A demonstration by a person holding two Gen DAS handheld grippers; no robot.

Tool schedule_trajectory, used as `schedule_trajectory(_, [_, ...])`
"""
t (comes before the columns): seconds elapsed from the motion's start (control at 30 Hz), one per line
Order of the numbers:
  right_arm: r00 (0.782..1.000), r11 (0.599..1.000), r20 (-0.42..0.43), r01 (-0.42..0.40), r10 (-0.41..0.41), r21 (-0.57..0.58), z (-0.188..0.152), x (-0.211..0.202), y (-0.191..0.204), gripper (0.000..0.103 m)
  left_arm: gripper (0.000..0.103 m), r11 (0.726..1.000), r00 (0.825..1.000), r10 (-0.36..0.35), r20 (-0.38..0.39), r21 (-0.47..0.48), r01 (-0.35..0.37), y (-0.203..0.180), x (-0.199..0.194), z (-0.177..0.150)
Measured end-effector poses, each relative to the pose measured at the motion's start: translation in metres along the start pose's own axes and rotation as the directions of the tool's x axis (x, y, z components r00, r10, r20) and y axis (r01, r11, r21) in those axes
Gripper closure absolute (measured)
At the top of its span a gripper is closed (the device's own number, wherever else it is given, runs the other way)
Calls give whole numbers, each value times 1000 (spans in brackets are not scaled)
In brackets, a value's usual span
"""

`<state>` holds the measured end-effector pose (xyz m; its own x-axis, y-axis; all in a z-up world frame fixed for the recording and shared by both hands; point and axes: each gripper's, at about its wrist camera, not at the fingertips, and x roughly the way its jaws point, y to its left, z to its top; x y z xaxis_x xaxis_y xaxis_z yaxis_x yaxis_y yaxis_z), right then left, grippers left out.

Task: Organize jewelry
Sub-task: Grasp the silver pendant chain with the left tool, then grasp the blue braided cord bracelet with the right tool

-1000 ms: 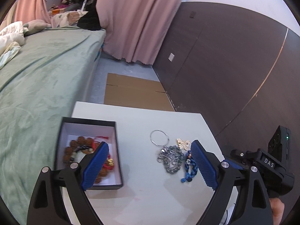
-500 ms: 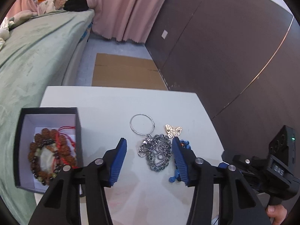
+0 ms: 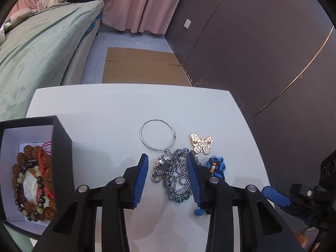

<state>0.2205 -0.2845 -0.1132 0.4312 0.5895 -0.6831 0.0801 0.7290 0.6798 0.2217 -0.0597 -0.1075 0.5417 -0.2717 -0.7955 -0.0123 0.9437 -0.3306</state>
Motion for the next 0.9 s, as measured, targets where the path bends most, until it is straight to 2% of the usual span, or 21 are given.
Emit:
schedule_trajectory(0.23, [1000, 1000, -7, 26, -26, -9, 1, 5, 2, 21, 75, 999, 999, 37, -22, 1, -36, -1, 20, -2])
schedule_trajectory(0.37, [999, 999, -17, 51, -51, -19, 3, 14, 3, 22, 80, 999, 999, 30, -45, -14, -31, 3, 30, -5])
schedule_trajectory(0.47, [997, 997, -29, 69, -70, -44, 4, 23, 7, 28, 89, 1000, 999, 7, -50, -29, -9, 6, 31, -5])
schedule_trajectory(0.57, [995, 994, -50, 88, -92, -69, 3, 35, 10, 38, 89, 999, 999, 20, -41, -33, -22, 9, 28, -6])
schedule_trajectory(0.67, [991, 991, -74, 105, -110, -78, 2, 46, 9, 45, 89, 999, 1000, 3, -31, -35, -4, 9, 20, -4])
schedule_trajectory(0.9, [983, 984, -88, 149, -158, -101, 1, 60, 9, 45, 89, 999, 1000, -24, 15, -25, 25, 8, -8, -2])
